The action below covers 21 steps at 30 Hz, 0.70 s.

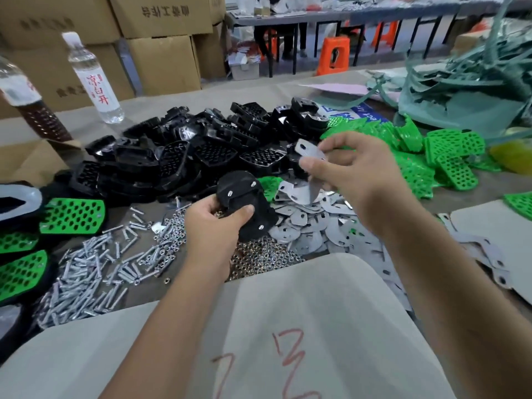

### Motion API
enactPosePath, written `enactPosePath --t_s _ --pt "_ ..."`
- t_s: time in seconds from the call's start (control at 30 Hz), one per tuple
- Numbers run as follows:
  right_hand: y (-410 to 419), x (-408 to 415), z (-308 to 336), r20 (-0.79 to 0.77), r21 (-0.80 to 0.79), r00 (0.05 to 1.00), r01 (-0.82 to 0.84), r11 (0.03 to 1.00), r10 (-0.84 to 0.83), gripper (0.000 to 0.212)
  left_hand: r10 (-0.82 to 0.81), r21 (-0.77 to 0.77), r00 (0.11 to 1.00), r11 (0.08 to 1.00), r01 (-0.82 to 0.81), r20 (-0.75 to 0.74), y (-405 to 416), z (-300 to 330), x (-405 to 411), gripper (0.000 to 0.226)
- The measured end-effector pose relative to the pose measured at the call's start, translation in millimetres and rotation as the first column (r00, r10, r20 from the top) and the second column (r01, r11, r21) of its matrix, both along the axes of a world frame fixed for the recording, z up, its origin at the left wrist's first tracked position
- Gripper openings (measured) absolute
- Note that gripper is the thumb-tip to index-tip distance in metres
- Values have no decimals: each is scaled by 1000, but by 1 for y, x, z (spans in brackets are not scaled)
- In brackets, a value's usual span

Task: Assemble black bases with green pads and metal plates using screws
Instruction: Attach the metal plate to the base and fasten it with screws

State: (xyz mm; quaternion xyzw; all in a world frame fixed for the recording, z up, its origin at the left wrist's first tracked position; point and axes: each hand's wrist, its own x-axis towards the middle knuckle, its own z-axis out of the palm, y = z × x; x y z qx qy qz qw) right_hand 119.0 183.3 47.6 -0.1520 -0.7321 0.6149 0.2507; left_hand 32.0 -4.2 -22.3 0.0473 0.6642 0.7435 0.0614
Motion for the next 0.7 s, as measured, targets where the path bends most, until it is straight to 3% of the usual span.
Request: enactPosePath --t_s 0.1,0.23,0.47,0.7 --pt "-38 -30 -8 -84 -190 982 -183 965 170 15 34 -50 999 998 -36 -30 -19 1 -11 30" --pt "-73 -55 -29 -132 -118 951 -295 948 280 12 32 -131 995 990 -45 -95 -33 3 -20 27" --pt "-75 -62 -61 -164 42 981 -102 994 107 15 0 -236 979 970 -49 -202 -35 1 -17 21" --pt "-81 -61 -67 -221 66 974 -46 997 59 14 -39 -172 973 985 -1 -226 -34 2 -16 22"
